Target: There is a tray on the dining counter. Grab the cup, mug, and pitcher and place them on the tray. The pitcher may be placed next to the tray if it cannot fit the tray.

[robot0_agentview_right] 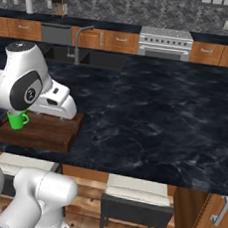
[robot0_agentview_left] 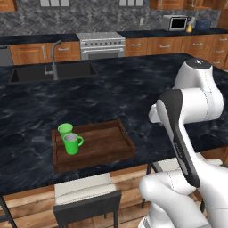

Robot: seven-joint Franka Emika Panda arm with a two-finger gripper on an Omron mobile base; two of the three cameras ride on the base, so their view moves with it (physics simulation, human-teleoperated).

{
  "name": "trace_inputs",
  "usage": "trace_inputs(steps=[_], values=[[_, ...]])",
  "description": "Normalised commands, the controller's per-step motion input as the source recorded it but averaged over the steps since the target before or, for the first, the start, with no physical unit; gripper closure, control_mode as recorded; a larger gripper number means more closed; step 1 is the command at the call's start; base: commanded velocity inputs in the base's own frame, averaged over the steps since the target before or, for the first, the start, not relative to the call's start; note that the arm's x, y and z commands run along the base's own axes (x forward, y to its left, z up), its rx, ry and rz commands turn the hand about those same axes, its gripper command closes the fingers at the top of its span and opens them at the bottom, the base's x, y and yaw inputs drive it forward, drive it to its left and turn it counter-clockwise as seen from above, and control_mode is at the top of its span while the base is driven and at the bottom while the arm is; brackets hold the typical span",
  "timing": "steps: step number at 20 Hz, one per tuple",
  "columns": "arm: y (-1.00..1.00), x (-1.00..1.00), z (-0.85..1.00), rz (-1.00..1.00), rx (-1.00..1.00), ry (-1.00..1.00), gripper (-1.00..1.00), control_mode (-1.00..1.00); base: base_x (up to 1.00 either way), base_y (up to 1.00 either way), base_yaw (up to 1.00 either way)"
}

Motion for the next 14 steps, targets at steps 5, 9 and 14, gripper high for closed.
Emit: trace_inputs(steps=[5,9,14], values=[[-0.14,-0.09,0.0,0.0,0.01,0.0,-1.0,1.0,-0.16,-0.15,0.0],[0.0,0.0,0.0,0.0,0.0,0.0,-1.0,1.0,-0.69,-0.67,0.07],[0.0,0.0,0.0,0.0,0.0,0.0,-1.0,1.0,-0.62,-0.89,0.04]])
